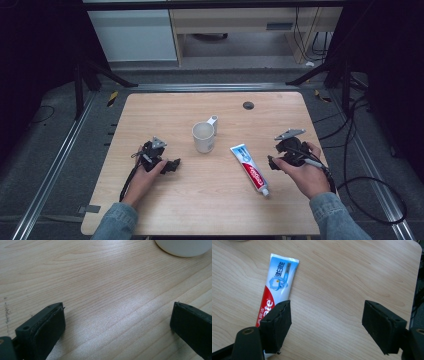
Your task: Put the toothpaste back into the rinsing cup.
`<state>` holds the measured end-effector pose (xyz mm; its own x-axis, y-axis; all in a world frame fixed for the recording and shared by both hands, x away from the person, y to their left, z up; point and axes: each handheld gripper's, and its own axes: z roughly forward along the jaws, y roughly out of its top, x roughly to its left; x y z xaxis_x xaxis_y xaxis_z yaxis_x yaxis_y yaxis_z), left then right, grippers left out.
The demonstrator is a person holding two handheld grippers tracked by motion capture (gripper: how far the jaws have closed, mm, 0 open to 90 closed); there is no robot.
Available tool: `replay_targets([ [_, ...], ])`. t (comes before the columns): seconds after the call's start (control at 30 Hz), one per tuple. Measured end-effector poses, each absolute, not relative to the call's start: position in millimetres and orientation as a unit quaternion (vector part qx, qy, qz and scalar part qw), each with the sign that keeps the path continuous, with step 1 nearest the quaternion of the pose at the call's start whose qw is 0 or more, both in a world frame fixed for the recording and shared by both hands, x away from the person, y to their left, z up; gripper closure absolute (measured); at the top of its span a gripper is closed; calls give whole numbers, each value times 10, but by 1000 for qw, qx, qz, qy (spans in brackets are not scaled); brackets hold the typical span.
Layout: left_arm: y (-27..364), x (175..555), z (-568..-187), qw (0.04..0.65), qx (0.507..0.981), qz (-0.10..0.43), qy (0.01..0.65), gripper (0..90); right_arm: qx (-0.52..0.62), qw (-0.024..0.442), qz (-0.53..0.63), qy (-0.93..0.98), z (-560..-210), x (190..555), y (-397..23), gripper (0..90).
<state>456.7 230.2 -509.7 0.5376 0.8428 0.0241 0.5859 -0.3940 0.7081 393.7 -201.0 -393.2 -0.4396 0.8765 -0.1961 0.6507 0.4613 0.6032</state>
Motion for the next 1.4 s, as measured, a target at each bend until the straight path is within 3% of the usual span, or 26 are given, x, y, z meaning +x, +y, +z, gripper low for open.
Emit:
replay_targets([
  [0.43,2300,4566,-5098,332,811,194,441,0,449,232,196,840,-3735,4128,-1841,312],
  [1.0,2300,4566,-5097,332,811,194,441,0,450,172,189,856,-3862,4333,-1602,402],
  [1.4,2301,4567,-5096,331,812,195,440,0,446,148,179,864,-3954,4415,-1411,395],
])
